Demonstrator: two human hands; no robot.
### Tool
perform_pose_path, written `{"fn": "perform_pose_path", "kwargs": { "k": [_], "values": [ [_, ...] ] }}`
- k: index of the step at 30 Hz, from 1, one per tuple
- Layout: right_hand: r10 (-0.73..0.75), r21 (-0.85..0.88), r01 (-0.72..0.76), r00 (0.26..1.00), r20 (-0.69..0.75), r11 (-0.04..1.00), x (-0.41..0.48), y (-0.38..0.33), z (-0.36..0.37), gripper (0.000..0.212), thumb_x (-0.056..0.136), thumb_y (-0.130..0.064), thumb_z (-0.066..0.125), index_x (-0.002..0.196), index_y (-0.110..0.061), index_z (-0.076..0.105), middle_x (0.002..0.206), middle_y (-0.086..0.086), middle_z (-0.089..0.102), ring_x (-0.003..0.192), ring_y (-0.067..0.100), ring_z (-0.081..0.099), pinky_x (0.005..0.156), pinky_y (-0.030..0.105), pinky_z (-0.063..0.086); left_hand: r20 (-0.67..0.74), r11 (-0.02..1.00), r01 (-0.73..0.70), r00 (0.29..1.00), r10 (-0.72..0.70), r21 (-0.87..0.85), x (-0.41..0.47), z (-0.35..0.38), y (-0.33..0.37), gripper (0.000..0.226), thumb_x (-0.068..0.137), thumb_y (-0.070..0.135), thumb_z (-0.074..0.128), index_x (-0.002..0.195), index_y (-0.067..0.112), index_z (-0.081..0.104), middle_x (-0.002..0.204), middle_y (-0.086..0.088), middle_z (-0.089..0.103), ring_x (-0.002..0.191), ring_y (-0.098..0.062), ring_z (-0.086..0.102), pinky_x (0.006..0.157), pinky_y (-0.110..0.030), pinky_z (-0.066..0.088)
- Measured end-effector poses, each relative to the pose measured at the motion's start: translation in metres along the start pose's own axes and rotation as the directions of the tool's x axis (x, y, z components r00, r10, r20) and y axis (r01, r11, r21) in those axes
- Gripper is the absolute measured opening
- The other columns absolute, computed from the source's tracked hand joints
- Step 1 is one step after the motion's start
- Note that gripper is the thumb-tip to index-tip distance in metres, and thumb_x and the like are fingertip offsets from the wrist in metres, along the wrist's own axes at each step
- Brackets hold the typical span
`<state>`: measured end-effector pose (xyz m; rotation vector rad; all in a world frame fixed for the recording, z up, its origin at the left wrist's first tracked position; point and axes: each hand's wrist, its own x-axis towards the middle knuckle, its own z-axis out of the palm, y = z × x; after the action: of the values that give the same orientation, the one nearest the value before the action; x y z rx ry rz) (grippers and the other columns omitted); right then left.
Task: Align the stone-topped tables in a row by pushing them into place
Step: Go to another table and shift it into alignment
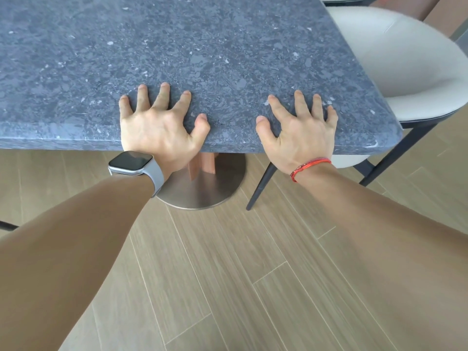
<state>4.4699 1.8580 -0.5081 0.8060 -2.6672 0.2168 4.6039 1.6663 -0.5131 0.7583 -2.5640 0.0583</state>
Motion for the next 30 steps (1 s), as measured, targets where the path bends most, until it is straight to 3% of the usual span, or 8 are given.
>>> {"fn": "perform_pose_path", "kwargs": {
  "k": [30],
  "values": [
    [-0.058,0.051,0.062,0.996,-0.067,0.997,0.048,0.043,0.021,0.068,0.089,-0.070,0.020,0.141,-0.042,0.053,0.152,0.015,0.048,0.143,0.043,0.035,0.117,0.060,0.020,0.079,0.996,0.061,0.995,-0.066,0.067,0.033,0.015,0.043,0.078,0.092,0.066,0.018,0.147,0.025,0.055,0.157,-0.014,0.049,0.145,-0.049,0.037,0.118,-0.065,0.023]
  ]
}}
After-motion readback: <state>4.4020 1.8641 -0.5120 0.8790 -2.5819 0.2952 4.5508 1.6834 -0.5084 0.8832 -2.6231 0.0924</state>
